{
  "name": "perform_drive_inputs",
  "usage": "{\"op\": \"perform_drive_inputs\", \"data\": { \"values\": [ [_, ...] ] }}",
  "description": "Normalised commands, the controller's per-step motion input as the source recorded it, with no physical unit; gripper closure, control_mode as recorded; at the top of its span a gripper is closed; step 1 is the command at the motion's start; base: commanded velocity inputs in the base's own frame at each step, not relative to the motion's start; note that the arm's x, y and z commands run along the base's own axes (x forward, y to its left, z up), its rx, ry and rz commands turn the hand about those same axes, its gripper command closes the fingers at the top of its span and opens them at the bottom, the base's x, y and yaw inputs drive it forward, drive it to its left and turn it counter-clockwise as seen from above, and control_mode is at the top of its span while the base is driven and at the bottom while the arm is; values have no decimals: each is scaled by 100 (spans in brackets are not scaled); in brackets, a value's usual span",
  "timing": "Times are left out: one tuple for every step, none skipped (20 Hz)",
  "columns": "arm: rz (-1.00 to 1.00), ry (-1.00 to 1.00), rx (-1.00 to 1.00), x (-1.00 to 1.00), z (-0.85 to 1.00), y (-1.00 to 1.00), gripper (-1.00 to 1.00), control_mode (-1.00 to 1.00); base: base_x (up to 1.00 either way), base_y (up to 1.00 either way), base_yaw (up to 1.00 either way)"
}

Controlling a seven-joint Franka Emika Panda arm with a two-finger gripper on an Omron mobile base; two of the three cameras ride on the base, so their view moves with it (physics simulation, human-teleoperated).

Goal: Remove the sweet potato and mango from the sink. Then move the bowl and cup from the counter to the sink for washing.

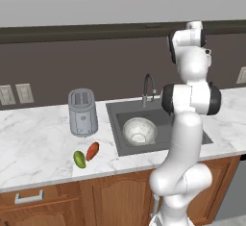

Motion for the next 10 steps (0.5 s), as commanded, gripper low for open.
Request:
{"op": "perform_drive_inputs", "data": {
  "values": [
    [-6, 0, 0, -9, -19, 19, 100, -100, 0, 0, 0],
    [-6, 0, 1, -9, -19, 19, 100, -100, 0, 0, 0],
    [-6, 0, 1, -9, -20, 19, 100, -100, 0, 0, 0],
    [-6, 0, 2, -10, -22, 20, 100, -100, 0, 0, 0],
    [-7, 0, 3, -10, -21, 20, 100, -100, 0, 0, 0],
    [-7, 0, 4, -9, -24, 21, 100, -100, 0, 0, 0],
    [-7, -2, 5, -9, -24, 21, 100, -100, 0, 0, 0],
    [-8, -3, 5, -7, -24, 21, 100, -100, 0, 0, 0],
    [-8, -4, 5, -3, -25, 22, 100, -100, 0, 0, 0],
    [-8, -5, 5, -1, -24, 21, 100, -100, 0, 0, 0]
  ]
}}
